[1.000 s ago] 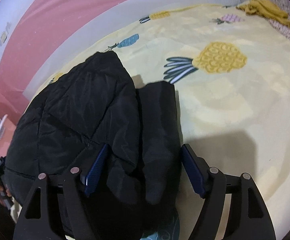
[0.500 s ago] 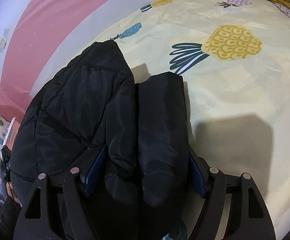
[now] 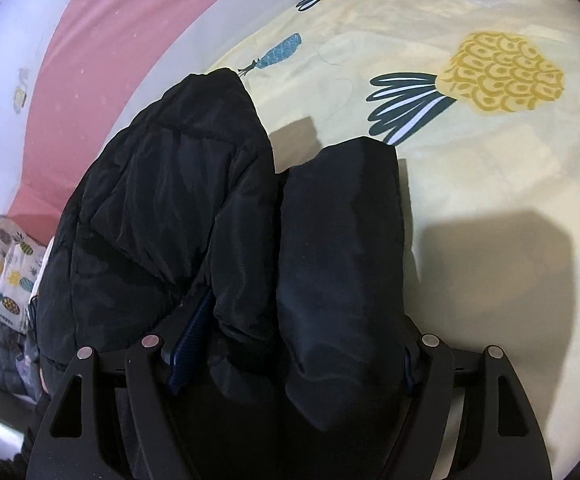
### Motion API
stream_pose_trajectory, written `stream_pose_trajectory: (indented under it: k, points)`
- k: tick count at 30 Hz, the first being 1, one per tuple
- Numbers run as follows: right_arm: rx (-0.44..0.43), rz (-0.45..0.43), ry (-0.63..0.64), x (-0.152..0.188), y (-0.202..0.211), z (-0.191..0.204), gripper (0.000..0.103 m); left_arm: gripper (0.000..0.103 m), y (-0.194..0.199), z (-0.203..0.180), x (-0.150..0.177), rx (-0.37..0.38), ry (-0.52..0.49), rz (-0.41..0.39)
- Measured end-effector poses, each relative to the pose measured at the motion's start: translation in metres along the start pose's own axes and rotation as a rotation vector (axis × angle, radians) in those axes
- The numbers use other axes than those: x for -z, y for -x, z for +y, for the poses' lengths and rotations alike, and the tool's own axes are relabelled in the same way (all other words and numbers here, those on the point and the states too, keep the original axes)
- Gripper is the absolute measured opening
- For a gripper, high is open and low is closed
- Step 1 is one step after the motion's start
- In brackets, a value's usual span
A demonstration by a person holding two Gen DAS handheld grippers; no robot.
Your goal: Fold large clothes
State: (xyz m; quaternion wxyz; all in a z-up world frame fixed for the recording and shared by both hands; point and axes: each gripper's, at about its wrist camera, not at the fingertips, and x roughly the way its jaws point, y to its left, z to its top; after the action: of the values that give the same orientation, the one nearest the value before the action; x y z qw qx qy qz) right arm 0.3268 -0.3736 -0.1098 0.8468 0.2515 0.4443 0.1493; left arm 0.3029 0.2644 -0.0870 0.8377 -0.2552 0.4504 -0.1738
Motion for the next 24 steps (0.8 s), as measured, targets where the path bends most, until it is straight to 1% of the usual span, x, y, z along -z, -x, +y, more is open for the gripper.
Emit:
stream_pose_trajectory:
  k: [1,2,4,6,8,9,11,12,13,14,16,17,19,20,21,22,24]
  points:
    - [-0.002,0.005,0.007,0.002,0.001,0.001,0.073,0.101,0.002,0.000,0.003,0.004,-0.002,-0.002]
    - [-0.016,0.012,0.010,0.005,0.003,0.001,0.072,0.101,0.008,0.003,0.014,0.012,-0.006,-0.002]
    - [-0.051,0.026,0.006,0.010,0.005,-0.002,0.067,0.101,0.013,0.006,0.021,0.035,-0.021,0.003]
    - [-0.077,0.031,0.001,0.011,0.005,-0.005,0.067,0.101,0.011,0.009,0.020,0.037,-0.024,0.006]
    - [-0.074,0.035,-0.003,0.004,-0.001,-0.006,0.066,0.101,0.008,0.008,0.016,0.023,-0.024,0.014]
    - [-0.069,0.034,-0.002,0.002,-0.004,-0.004,0.065,0.101,0.007,0.006,0.014,0.016,-0.025,0.016]
    - [-0.072,0.032,-0.005,-0.001,-0.008,-0.003,0.059,0.101,0.007,0.004,0.013,0.000,-0.026,0.018]
    - [-0.080,0.034,-0.001,-0.001,-0.007,-0.002,0.052,0.098,0.008,0.002,0.014,-0.006,-0.032,0.017]
    - [-0.081,0.032,0.010,0.002,-0.004,0.001,0.047,0.093,0.010,0.001,0.016,-0.008,-0.038,0.017]
    - [-0.078,0.029,0.015,0.005,0.000,0.003,0.045,0.090,0.012,-0.001,0.016,-0.009,-0.041,0.017]
    - [-0.057,0.020,0.029,0.006,0.004,0.009,0.038,0.075,0.016,-0.008,0.018,-0.021,-0.058,0.014]
    - [-0.045,0.015,0.033,0.007,0.007,0.014,0.037,0.071,0.015,-0.012,0.018,-0.035,-0.068,0.010]
    - [-0.029,0.006,0.042,0.006,0.010,0.022,0.032,0.053,0.023,-0.022,0.019,-0.073,-0.094,0.000]
    - [-0.019,-0.001,0.050,0.007,0.013,0.026,0.031,0.048,0.029,-0.029,0.018,-0.102,-0.111,-0.011]
    - [-0.005,-0.013,0.059,0.007,0.018,0.031,0.030,0.041,0.034,-0.037,0.018,-0.131,-0.124,-0.022]
    - [0.004,-0.022,0.063,0.007,0.022,0.035,0.029,0.037,0.039,-0.048,0.018,-0.159,-0.146,-0.035]
    - [0.021,-0.043,0.086,0.009,0.035,0.044,0.027,0.034,0.049,-0.062,0.020,-0.203,-0.184,-0.059]
